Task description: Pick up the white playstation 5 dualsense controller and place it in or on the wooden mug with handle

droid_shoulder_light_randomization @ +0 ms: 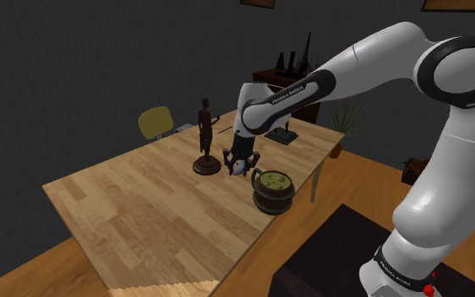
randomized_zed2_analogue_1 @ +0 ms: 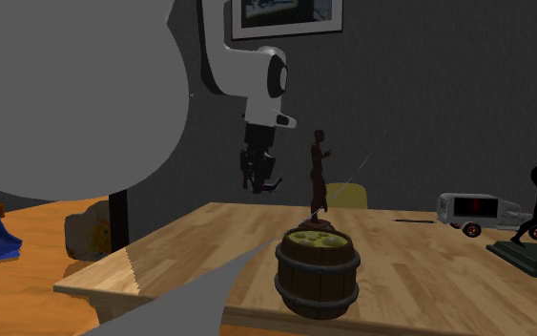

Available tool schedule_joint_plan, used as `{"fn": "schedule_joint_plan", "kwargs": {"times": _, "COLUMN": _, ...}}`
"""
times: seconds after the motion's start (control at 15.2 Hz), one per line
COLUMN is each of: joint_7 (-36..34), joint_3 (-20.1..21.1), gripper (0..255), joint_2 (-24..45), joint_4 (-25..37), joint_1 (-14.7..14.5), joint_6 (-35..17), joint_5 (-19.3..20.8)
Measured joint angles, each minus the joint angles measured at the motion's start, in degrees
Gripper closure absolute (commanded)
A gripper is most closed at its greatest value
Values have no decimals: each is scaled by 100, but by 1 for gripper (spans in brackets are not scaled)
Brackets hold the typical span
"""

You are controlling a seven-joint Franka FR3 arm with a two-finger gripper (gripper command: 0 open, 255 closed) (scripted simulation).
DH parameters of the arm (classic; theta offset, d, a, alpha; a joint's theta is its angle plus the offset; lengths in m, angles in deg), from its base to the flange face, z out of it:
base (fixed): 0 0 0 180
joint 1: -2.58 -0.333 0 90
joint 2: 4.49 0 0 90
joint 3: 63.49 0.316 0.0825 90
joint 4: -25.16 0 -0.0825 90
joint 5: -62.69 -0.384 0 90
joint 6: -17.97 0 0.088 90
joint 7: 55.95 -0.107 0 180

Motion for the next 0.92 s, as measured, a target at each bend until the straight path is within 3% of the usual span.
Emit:
{"fn": "schedule_joint_plan", "kwargs": {"times": 0.53, "joint_7": 1412, "joint_3": -454, "gripper": 255, "joint_2": -714, "joint_4": -651, "joint_1": 683, "joint_6": 168, "joint_5": -495}}
{"fn": "schedule_joint_plan", "kwargs": {"times": 0.92, "joint_7": 2037, "joint_3": -745, "gripper": 255, "joint_2": -742, "joint_4": -830, "joint_1": 974, "joint_6": 107, "joint_5": -521}}
